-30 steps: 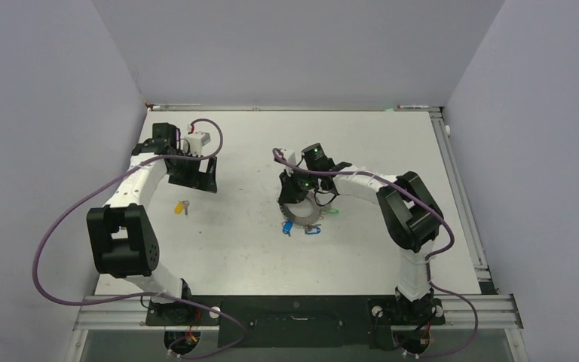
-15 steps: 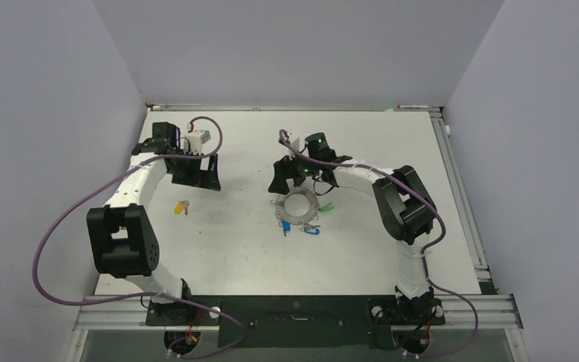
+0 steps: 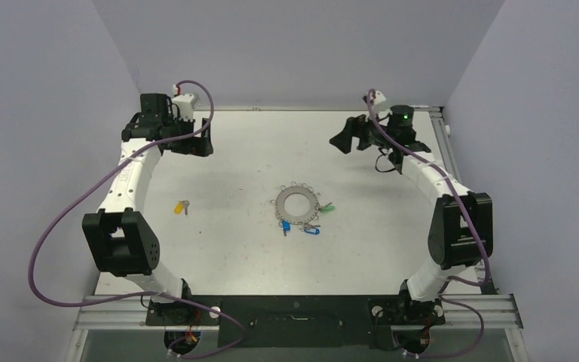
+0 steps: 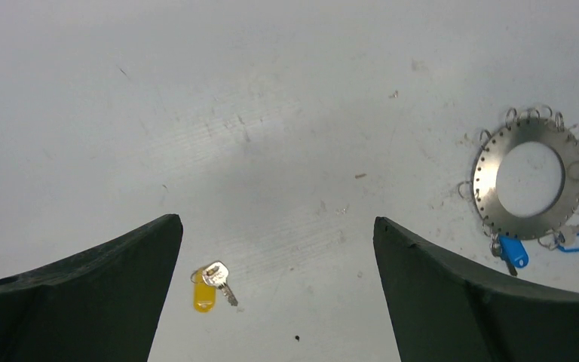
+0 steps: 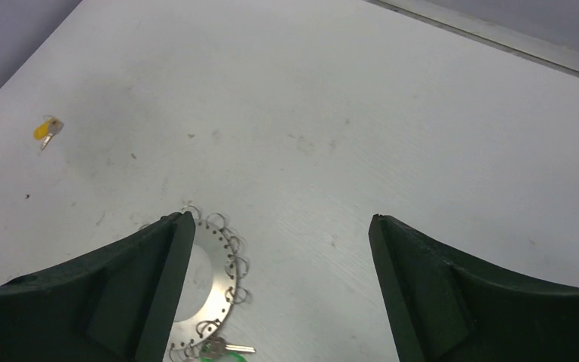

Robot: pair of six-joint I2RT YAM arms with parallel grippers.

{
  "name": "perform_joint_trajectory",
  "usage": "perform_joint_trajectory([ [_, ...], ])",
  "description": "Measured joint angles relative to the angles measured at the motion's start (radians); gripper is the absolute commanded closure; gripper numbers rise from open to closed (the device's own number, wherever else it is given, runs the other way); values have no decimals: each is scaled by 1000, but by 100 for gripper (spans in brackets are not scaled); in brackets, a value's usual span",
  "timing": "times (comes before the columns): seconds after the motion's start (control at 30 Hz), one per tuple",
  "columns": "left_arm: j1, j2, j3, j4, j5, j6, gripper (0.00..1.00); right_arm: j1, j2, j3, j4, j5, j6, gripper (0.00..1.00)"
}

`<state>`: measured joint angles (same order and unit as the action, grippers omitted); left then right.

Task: Remove the keys from the keyring

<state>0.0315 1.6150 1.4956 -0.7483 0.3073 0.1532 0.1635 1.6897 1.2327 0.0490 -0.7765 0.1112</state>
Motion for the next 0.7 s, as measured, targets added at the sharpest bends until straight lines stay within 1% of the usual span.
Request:
perform_joint_trajectory([
  [0.13,2,26,77,43,-53,-43,4,-145,-71,-42,-24,17,-21,10],
  [0.23,3,53,78,76,-77,-69,4,-241,-93,-95,-43,53,-32,10],
  [0.33,5,79,45,115,-87,-91,4,-317,-100,-171,-51,83,-44,10],
  [0.4,6,85,5,132,-90,-101,4,-340,-101,-230,-54,107,-54,10],
  [0.53,10,85,-72,163,-95,-121,4,-338,-117,-320,-50,122,-65,10],
  [0.7,11,85,-139,193,-95,-150,4,-331,-119,-341,-33,116,-66,10],
])
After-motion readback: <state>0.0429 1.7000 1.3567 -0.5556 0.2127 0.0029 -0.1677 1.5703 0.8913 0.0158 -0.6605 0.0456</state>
